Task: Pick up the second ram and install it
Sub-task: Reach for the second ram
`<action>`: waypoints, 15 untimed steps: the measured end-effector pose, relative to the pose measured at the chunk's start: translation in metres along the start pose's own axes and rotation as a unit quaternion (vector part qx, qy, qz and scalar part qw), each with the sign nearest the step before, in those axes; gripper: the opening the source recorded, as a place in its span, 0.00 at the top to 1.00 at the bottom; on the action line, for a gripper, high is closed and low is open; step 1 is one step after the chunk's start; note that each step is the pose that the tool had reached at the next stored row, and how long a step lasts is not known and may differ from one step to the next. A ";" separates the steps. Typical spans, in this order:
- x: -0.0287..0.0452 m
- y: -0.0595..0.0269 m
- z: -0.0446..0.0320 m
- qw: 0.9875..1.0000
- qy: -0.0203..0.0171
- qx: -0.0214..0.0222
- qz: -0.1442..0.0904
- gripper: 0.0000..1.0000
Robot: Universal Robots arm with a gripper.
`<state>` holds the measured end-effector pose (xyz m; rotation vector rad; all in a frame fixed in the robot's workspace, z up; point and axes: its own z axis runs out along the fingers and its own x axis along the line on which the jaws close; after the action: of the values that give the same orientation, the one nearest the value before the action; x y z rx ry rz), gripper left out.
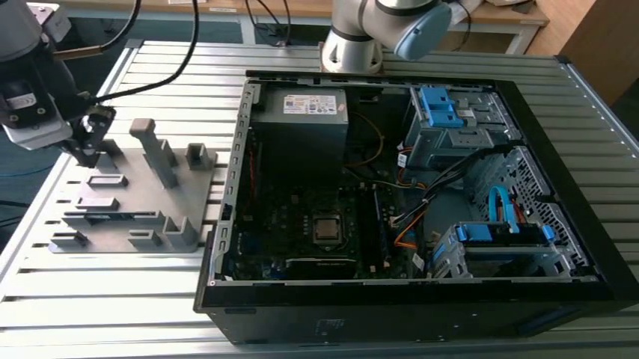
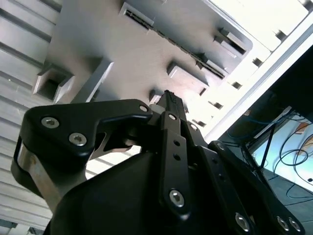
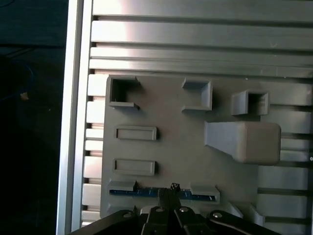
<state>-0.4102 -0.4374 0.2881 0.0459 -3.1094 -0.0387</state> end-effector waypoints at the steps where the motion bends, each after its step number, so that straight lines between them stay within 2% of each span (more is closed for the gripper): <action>1: -0.0007 -0.0016 0.0018 1.000 0.000 0.000 0.000 0.90; 6: -0.0090 -0.0061 0.0104 1.000 0.000 0.000 0.000 0.90; 15: -0.0095 -0.0178 0.0265 1.000 0.000 0.000 0.000 0.90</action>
<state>-0.4011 -0.4542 0.2609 0.0460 -3.1087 -0.0387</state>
